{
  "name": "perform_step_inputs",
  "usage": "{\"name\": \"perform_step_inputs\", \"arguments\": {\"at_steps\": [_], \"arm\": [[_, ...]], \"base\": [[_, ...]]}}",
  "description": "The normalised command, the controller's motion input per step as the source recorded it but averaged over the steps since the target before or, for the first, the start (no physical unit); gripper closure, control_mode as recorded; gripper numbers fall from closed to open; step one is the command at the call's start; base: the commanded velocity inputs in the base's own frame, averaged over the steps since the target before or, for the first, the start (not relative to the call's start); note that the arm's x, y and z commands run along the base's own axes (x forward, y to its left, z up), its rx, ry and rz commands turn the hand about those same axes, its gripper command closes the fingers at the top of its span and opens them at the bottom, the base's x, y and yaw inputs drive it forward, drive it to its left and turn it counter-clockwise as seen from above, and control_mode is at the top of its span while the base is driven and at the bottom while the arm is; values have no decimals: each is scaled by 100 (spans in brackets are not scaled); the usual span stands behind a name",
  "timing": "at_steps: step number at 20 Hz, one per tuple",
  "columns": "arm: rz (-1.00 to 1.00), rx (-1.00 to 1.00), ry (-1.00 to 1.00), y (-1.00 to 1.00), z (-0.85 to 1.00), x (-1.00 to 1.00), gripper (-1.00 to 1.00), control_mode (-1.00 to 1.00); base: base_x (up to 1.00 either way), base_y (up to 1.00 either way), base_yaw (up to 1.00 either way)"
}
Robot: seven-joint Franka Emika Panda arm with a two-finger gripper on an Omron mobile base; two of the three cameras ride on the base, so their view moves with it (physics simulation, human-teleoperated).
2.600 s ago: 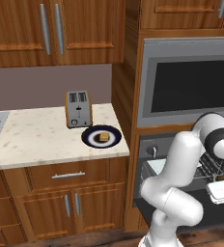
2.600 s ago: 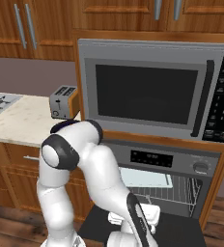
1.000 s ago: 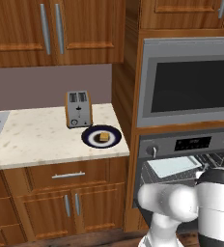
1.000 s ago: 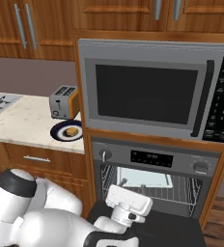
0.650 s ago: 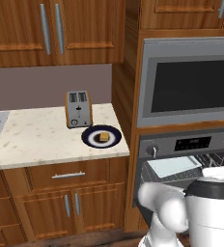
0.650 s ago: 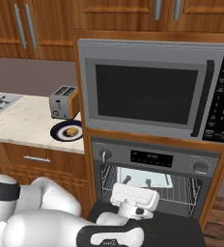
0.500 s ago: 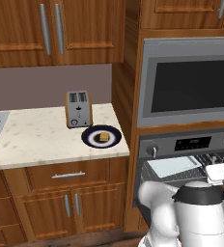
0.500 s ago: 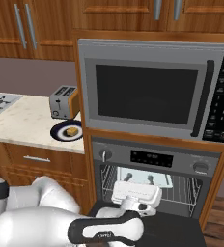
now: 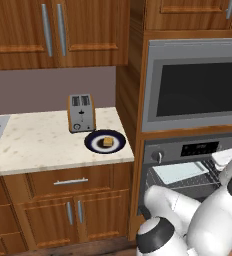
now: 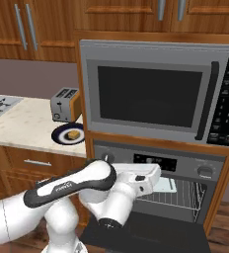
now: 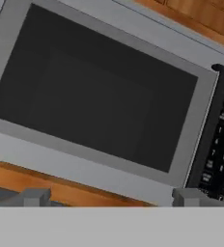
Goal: Take the baked cake out of the oven and place it on the plate for cooling. Then close the oven door.
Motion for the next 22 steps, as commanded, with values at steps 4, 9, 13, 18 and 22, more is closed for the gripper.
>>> {"name": "perform_step_inputs", "arguments": {"at_steps": [4,9,13,18,22], "arm": [[0,11,34,19,51,16,-100,-100],[0,8,30,3,49,5,-100,-100],[1,3,23,0,29,-1,-100,-100],[0,0,24,1,26,-18,-100,-100],[2,0,32,1,4,-59,-100,-100]], "base": [[0,0,0],[0,0,0],[0,0,0],[0,0,0],[0,0,0]]}}
